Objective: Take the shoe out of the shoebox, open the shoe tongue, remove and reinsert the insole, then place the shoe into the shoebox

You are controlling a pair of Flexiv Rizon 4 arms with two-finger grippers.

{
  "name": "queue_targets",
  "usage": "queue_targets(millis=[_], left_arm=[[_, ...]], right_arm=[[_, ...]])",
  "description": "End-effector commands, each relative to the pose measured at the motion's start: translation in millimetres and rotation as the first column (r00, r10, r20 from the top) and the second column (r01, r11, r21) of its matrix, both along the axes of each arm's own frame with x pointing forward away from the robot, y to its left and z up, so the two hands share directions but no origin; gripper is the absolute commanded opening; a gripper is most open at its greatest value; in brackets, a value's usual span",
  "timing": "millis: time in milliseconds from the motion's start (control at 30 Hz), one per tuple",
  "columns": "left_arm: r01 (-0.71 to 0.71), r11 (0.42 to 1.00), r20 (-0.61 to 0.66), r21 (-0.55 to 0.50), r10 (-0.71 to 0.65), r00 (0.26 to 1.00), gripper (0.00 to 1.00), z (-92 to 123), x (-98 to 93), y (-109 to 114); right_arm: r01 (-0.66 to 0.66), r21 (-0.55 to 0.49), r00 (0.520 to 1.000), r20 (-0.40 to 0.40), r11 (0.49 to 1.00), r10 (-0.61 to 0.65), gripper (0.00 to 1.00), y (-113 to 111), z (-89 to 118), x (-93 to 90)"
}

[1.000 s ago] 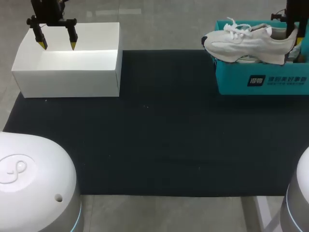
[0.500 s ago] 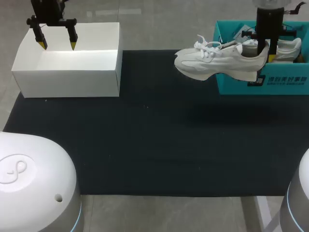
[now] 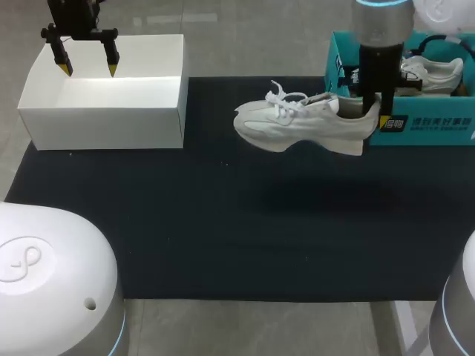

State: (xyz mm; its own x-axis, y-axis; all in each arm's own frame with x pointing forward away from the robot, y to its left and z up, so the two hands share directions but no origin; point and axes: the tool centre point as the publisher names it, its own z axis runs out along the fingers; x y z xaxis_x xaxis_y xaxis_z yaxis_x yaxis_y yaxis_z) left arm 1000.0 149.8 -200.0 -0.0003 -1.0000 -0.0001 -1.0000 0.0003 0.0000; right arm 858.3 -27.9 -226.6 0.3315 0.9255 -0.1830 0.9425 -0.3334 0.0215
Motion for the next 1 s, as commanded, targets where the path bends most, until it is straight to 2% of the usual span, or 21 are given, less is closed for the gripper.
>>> queue_targets(millis=[33, 200, 367, 633, 833, 1000], left_arm=[[0.0, 1.0, 0.0, 0.0, 0.0, 1.0, 1.0, 0, 0.0, 0], [0.0, 1.0, 0.0, 0.0, 0.0, 1.0, 1.0, 0, 0.0, 0], [0.0, 1.0, 0.0, 0.0, 0.0, 1.0, 1.0, 0, 0.0, 0], [0.0, 1.0, 0.0, 0.0, 0.0, 1.0, 1.0, 0, 0.0, 0], [0.0, 1.0, 0.0, 0.0, 0.0, 1.0, 1.0, 0, 0.0, 0], [0.0, 1.0, 0.0, 0.0, 0.0, 1.0, 1.0, 0, 0.0, 0]], right_arm=[[-0.013, -0.013, 1.0, 0.002, 1.0, 0.013, 0.0, 26, -10, -11.2], [-0.06, 0.05, 0.998, 0.021, 0.997, 0.059, 0.0, 39, -30, -27.3], [-0.069, 0.084, 0.997, 0.03, 0.994, 0.066, 0.0, 42, -46, -38.9], [-0.076, -0.03, 0.997, -0.02, 0.997, 0.076, 0.0, 46, -75, -55.4], [-0.061, -0.039, 0.997, -0.056, 0.997, 0.059, 0.0, 43, -100, -69.4], [-0.034, -0.047, 0.997, -0.078, 0.998, 0.03, 0.0, 43, -124, -72.8]])
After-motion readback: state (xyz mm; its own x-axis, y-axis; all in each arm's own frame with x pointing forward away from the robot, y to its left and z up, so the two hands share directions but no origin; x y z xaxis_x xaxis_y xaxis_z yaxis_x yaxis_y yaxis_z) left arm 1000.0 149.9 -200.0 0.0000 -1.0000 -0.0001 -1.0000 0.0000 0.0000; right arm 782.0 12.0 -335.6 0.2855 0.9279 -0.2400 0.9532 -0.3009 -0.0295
